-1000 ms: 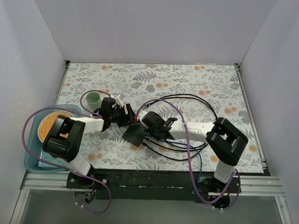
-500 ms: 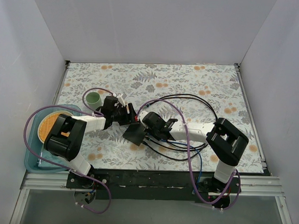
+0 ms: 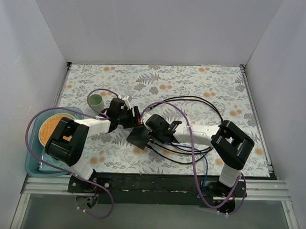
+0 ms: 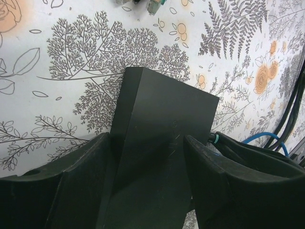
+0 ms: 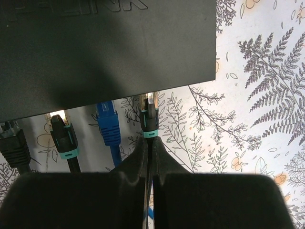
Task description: Insert the plug into the switch port
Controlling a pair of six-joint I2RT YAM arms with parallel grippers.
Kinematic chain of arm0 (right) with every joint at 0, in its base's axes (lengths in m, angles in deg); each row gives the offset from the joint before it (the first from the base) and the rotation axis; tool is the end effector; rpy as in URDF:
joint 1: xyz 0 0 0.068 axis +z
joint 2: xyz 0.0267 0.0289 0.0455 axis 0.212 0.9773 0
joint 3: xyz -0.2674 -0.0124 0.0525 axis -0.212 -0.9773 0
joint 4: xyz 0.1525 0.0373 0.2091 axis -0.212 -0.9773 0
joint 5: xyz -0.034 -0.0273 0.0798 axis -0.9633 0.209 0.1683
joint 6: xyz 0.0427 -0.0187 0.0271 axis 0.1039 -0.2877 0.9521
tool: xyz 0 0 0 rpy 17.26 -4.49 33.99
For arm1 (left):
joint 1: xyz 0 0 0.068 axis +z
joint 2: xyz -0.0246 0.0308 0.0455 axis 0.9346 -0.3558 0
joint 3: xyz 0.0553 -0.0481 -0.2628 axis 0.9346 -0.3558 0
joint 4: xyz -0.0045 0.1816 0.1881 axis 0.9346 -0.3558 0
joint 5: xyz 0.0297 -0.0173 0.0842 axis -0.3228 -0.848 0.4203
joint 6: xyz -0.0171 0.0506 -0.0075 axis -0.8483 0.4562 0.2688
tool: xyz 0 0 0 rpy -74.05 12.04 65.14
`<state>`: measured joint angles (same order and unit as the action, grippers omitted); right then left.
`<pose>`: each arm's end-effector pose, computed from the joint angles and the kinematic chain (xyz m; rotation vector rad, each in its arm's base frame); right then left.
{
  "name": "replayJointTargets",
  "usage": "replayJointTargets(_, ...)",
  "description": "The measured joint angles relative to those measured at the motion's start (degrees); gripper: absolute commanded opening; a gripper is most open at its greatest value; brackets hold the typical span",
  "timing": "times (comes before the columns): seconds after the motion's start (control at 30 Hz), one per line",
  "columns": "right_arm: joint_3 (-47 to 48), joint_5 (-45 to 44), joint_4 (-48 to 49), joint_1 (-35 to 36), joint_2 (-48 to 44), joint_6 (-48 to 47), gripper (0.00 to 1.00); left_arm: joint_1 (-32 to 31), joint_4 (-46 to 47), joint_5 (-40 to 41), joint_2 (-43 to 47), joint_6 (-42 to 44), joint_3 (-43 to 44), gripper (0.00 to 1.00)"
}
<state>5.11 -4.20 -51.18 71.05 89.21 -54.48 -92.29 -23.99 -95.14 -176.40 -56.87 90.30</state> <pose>0.1929 0.2961 0.1658 -1.2084 2.1367 -0.0299 0.2738 -0.1316 0.1468 -0.8553 2.5035 -1.1533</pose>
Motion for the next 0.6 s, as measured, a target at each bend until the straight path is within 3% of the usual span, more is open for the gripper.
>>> replayJointTargets(0.6,2.05,1.77,-4.02,-0.81,0.83,-2.64,0.01,-3.74,-2.64,5.68,0.72,0.48,0.85,0.52)
